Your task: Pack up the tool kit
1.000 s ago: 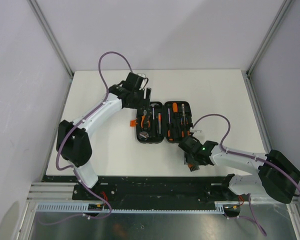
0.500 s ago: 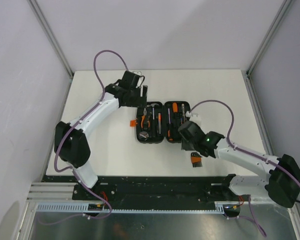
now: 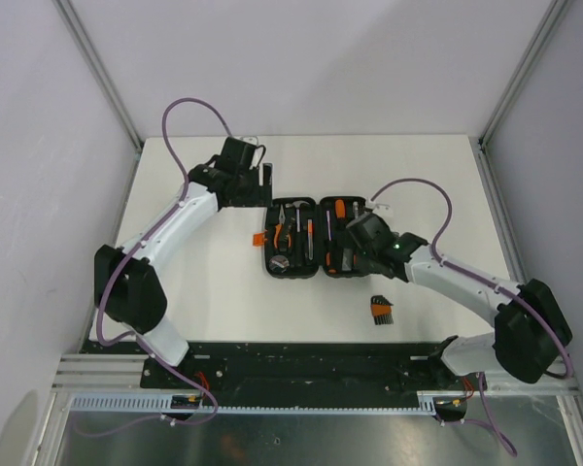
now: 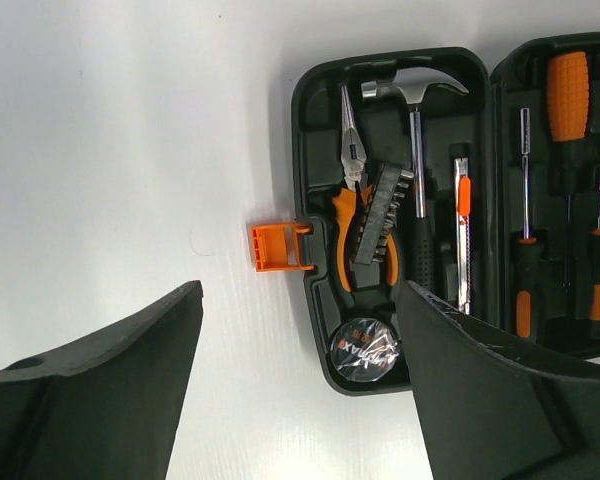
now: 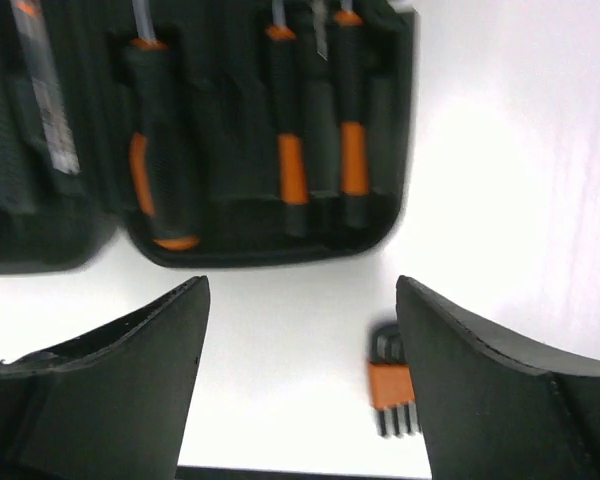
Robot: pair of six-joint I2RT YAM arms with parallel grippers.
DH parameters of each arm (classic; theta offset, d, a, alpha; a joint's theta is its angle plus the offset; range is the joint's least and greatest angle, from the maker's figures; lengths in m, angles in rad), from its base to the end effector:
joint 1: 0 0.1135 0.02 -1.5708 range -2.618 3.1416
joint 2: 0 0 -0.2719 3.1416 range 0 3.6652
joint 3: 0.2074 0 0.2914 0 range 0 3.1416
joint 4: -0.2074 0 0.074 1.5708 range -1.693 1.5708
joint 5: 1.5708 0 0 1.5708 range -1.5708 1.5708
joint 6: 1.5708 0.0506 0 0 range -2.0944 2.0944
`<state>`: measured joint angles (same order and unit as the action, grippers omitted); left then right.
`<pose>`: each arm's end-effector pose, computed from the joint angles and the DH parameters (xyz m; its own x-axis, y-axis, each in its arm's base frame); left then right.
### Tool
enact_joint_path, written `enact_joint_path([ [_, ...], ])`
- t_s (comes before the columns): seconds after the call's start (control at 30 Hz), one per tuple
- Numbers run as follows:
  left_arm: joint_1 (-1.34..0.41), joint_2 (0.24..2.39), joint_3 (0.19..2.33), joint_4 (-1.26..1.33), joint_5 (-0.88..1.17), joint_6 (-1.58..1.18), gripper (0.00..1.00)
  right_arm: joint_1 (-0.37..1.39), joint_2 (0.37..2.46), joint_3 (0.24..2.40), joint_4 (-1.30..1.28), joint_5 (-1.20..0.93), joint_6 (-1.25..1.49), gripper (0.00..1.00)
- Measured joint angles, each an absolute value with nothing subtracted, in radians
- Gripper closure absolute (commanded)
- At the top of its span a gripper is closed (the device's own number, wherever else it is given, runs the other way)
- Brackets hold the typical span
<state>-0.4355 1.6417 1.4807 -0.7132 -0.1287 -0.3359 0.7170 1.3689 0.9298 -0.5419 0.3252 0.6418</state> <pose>0.3745 -0.1671 0.3030 -0.7699 -0.0023 -0.6382 0.0953 0.9884 -0.1185 0.2495 0.1961 0.2116 -0.7944 0.0601 -0.6045 -0.0165 0.9926 0.1203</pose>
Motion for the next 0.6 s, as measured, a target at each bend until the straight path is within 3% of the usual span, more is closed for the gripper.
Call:
enact_joint_path([
  [0.2,-0.435,1.642,1.479,-0.713,-0.127,-0.340,0.17,0.709,1.234,0.783,-0.633,0.315,0.689,0.06],
  [0.6,-0.434,1.655,1.479,-0.712,-0.101,-0.340,0.17,0.707,1.185,0.567,-0.631,0.190,0.713,0.10],
])
